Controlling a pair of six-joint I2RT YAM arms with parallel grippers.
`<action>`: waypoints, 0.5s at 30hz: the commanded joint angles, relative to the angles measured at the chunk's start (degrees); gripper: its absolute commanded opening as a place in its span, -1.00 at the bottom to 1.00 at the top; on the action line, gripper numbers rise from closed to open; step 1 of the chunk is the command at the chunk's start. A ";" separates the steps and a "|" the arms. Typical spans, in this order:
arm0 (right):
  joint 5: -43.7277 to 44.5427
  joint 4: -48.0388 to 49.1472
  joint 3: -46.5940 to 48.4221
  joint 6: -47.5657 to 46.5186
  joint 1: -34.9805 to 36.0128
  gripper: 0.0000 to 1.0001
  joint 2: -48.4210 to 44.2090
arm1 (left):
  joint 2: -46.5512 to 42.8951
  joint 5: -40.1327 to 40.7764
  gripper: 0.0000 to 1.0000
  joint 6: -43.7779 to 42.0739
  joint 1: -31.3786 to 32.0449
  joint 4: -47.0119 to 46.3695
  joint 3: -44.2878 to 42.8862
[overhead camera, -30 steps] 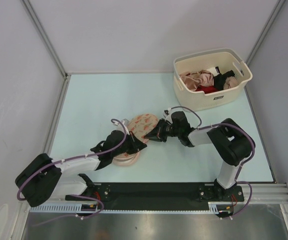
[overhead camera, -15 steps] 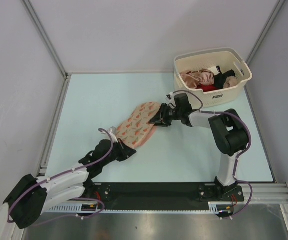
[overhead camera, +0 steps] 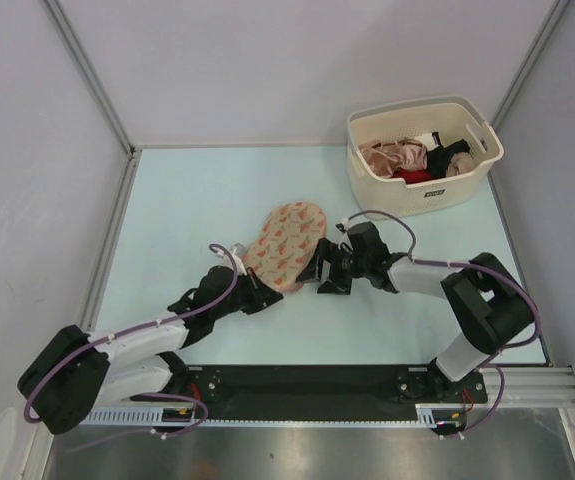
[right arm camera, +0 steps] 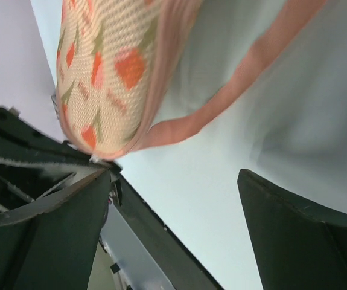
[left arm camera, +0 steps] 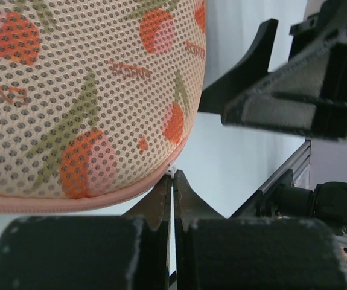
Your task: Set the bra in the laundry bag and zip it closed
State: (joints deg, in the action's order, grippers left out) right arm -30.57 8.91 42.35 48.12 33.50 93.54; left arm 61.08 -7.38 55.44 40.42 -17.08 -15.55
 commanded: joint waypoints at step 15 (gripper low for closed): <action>5.52 26.16 -4.90 18.95 8.17 -0.74 4.64 | 3.87 0.96 -0.99 0.63 4.58 -4.55 -2.91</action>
State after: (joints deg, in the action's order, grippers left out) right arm -25.50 30.04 37.19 65.87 42.33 97.97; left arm 66.13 -7.79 55.72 44.58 -20.71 -16.51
